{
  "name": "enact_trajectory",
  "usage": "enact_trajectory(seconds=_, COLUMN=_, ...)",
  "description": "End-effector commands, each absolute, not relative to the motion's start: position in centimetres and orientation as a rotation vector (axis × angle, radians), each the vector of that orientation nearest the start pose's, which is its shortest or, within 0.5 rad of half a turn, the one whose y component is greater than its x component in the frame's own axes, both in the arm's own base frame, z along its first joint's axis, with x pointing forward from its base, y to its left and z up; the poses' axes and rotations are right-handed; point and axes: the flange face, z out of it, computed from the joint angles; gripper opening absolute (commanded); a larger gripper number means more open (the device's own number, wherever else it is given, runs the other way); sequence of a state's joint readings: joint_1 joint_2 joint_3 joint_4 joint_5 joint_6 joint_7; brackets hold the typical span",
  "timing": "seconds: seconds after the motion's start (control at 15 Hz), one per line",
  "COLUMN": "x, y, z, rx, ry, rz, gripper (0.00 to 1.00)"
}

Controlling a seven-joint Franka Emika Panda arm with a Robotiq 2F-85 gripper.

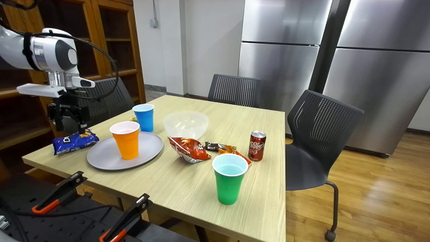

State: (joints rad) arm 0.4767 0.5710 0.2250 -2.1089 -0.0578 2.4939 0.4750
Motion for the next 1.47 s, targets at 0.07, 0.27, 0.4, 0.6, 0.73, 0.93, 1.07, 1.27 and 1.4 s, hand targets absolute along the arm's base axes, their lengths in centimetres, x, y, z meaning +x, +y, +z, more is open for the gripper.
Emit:
enact_trajectory(seconds=0.07, x=43.6, y=37.5, z=12.4, rx=-3.092, ry=-0.489, rz=0.387, gripper=1.00)
enact_trajectory(seconds=0.27, x=44.3, y=38.0, z=12.0, rx=-3.075, ry=-0.517, rz=0.403, gripper=1.00)
enact_trajectory(seconds=0.4, x=44.7, y=38.2, z=11.7, rx=-3.065, ry=-0.525, rz=0.415, gripper=1.00)
enact_trajectory(seconds=0.6, x=45.2, y=38.4, z=11.3, rx=-3.055, ry=-0.530, rz=0.435, gripper=0.75)
enact_trajectory(seconds=0.73, x=45.5, y=38.5, z=11.0, rx=-3.054, ry=-0.529, rz=0.447, gripper=0.68)
enact_trajectory(seconds=0.93, x=45.9, y=38.6, z=10.7, rx=-3.056, ry=-0.525, rz=0.461, gripper=0.42)
enact_trajectory(seconds=1.07, x=46.1, y=38.6, z=10.7, rx=-3.052, ry=-0.520, rz=0.471, gripper=0.27)
enact_trajectory(seconds=1.27, x=46.2, y=38.7, z=10.7, rx=-3.052, ry=-0.515, rz=0.471, gripper=0.04)
enact_trajectory(seconds=1.4, x=46.3, y=38.7, z=11.0, rx=-3.057, ry=-0.514, rz=0.462, gripper=0.00)
